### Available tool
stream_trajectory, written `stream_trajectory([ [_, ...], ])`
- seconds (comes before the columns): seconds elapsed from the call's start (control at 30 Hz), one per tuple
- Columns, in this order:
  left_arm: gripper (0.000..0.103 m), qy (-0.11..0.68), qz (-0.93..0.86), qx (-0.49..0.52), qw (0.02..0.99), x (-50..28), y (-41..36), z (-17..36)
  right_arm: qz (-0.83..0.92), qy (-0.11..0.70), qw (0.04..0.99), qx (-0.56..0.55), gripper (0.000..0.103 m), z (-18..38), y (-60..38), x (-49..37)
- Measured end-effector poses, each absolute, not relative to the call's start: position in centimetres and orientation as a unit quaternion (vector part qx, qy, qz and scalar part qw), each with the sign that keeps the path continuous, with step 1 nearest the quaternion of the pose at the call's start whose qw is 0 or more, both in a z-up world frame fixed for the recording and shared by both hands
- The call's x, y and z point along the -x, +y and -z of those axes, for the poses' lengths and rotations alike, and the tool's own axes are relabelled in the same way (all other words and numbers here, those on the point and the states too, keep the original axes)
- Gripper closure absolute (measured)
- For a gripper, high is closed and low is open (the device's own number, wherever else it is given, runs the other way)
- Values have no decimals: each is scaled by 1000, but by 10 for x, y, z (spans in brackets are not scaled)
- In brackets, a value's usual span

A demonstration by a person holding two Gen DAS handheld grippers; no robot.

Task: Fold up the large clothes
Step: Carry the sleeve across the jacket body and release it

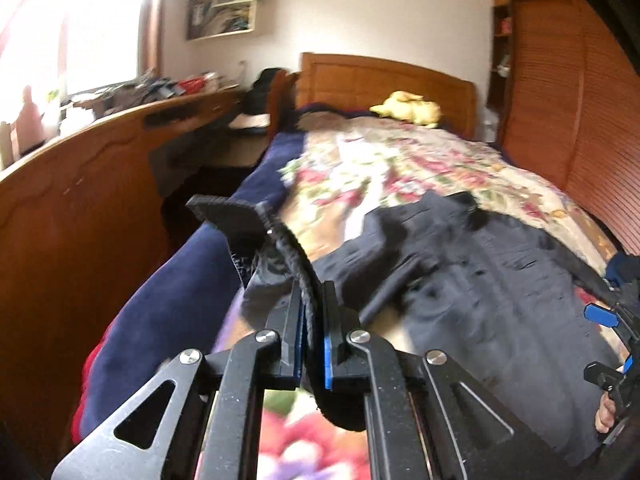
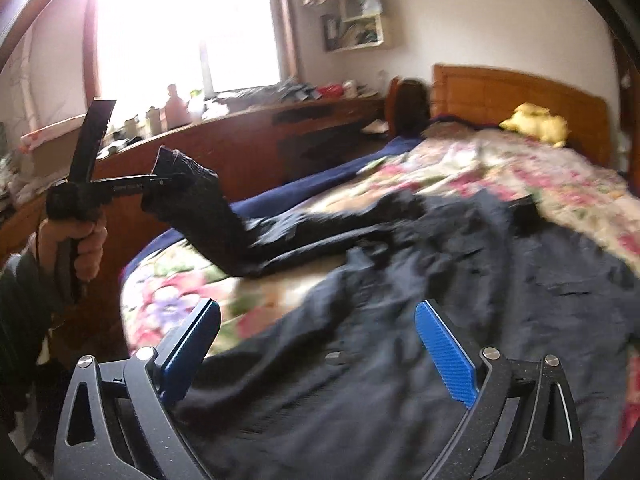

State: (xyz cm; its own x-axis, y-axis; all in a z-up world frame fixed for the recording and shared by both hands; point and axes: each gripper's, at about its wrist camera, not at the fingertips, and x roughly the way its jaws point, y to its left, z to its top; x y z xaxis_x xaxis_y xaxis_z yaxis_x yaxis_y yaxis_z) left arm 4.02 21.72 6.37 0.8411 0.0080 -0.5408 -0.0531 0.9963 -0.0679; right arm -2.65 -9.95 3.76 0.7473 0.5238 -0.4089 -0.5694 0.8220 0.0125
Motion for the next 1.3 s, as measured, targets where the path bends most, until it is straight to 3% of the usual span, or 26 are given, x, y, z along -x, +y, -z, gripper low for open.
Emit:
stream_trajectory([
  [0.5, 95, 265, 93, -32, 959, -132, 64, -122, -173, 205, 963, 22, 5, -34, -174, 8],
  [1.17, 95, 274, 192, -90, 938, -154, -82, -123, -98, 222, 970, -32, 5, -40, -240, 7],
  [1.2, 93, 276, 193, -92, 937, -153, -85, -122, -98, 221, 970, -34, 5, -40, -241, 6],
  [1.27, 74, 278, 197, -87, 936, -149, -84, -120, -97, 221, 970, -37, 5, -40, -241, 6],
  [1.3, 73, 276, 198, -84, 937, -147, -82, -119, -96, 221, 970, -37, 5, -41, -241, 7],
])
